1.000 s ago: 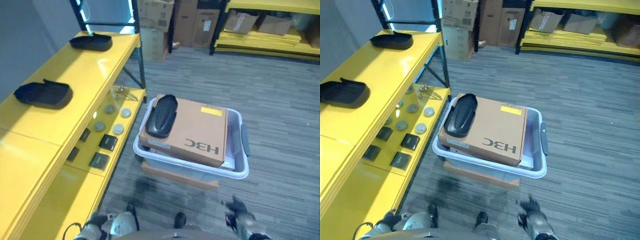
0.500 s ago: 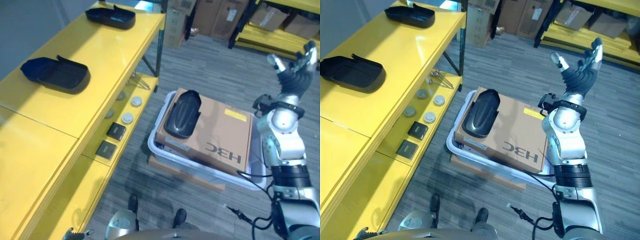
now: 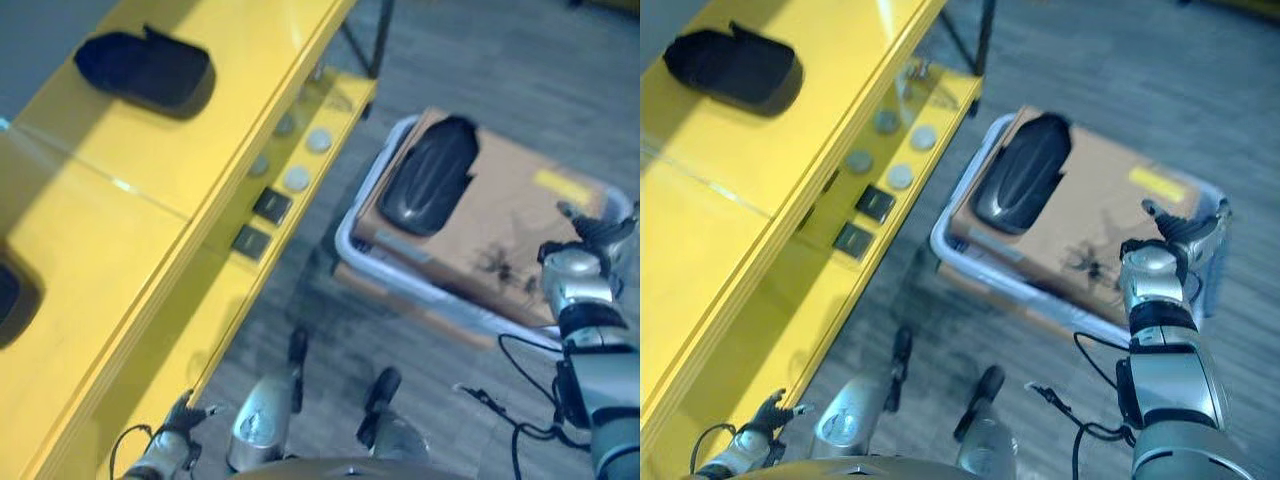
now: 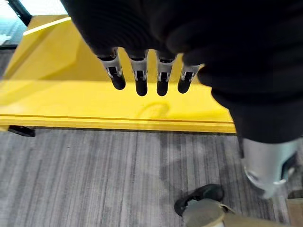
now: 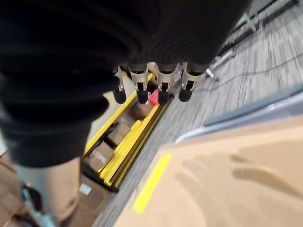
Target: Move parts from the plastic box to the shelf.
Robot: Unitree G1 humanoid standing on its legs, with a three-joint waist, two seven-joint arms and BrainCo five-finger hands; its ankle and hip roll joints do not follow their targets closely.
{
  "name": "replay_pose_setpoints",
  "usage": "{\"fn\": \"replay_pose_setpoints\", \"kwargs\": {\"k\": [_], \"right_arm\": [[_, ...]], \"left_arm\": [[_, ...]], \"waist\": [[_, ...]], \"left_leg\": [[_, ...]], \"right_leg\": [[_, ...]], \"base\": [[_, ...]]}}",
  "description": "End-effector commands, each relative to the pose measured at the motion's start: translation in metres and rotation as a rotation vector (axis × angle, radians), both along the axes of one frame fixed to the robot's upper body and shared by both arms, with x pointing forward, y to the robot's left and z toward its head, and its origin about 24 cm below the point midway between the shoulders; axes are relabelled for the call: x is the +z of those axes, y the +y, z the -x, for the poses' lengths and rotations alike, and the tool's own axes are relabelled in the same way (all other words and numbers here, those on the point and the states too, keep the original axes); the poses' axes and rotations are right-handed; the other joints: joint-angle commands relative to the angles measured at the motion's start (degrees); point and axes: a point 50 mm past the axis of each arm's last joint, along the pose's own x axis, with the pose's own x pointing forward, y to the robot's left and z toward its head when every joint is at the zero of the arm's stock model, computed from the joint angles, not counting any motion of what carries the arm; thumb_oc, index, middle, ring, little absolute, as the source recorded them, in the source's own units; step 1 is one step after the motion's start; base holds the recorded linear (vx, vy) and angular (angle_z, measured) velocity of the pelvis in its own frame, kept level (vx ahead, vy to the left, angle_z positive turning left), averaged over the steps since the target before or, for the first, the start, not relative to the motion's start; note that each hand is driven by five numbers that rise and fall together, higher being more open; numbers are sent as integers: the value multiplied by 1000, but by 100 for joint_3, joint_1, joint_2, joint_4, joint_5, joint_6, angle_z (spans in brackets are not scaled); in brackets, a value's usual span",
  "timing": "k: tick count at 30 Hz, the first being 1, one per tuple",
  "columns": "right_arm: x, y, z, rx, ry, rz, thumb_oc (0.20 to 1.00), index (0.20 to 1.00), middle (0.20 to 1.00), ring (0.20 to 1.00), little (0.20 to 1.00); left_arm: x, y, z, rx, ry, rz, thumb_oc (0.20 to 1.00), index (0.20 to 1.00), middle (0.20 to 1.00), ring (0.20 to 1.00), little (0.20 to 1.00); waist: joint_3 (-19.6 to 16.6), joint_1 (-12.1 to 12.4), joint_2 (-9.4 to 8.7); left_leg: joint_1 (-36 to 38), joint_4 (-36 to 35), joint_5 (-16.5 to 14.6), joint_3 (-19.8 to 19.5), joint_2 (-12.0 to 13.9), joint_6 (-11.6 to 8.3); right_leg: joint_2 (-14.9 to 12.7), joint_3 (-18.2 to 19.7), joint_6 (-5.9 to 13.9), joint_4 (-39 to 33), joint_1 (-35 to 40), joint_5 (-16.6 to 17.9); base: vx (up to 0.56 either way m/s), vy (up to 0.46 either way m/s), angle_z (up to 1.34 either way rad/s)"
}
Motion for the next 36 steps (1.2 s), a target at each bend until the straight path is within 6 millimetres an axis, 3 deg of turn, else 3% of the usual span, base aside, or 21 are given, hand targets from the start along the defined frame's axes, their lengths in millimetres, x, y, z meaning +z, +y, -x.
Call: {"fn": "replay_pose_setpoints", "kwargs": {"k": [1, 6, 11, 28, 36], "right_arm": [[44, -1, -2, 13, -166, 116, 1000, 1000, 1000, 1000, 1000], [66, 1, -11, 48, -170, 141, 1000, 1000, 1000, 1000, 1000], [68, 7, -16, 83, -173, 138, 1000, 1000, 1000, 1000, 1000], [28, 24, -27, 178, 117, 194, 1000, 1000, 1000, 1000, 1000], [22, 34, -34, 224, 193, 220, 1000, 1000, 1000, 1000, 1000]], "left_arm": [[0, 13, 9, 29, 22, -22, 1000, 1000, 1000, 1000, 1000], [1, 15, 10, 29, 9, -6, 1000, 1000, 1000, 1000, 1000], [0, 15, 16, 40, 1, 9, 1000, 1000, 1000, 1000, 1000], [-1, 16, 22, 77, 7, 40, 1000, 1000, 1000, 1000, 1000], [0, 13, 15, 72, -10, 58, 1000, 1000, 1000, 1000, 1000]], "waist": [[-181, 233, -180], [6, 354, -159], [38, 405, -165], [112, 519, -148], [243, 549, -173]], "left_leg": [[44, 271, -775, -355, 141, -159], [-222, 256, -697, -420, 73, -154], [-190, 168, -682, -423, 37, -149], [-207, 137, -669, -408, 12, -175], [-399, 244, -658, -431, -9, -171]], "right_leg": [[-269, -12, 248, 606, -402, -482], [-304, -2, 268, 618, -626, -463], [-296, 25, 278, 552, -595, -468], [-329, 79, 275, 454, -549, -465], [-312, 124, 254, 483, -688, -449]], "base": [[-113, 66, 14], [-59, 67, 13], [4, 68, 6], [10, 24, 0], [-15, 6, 1]]}}
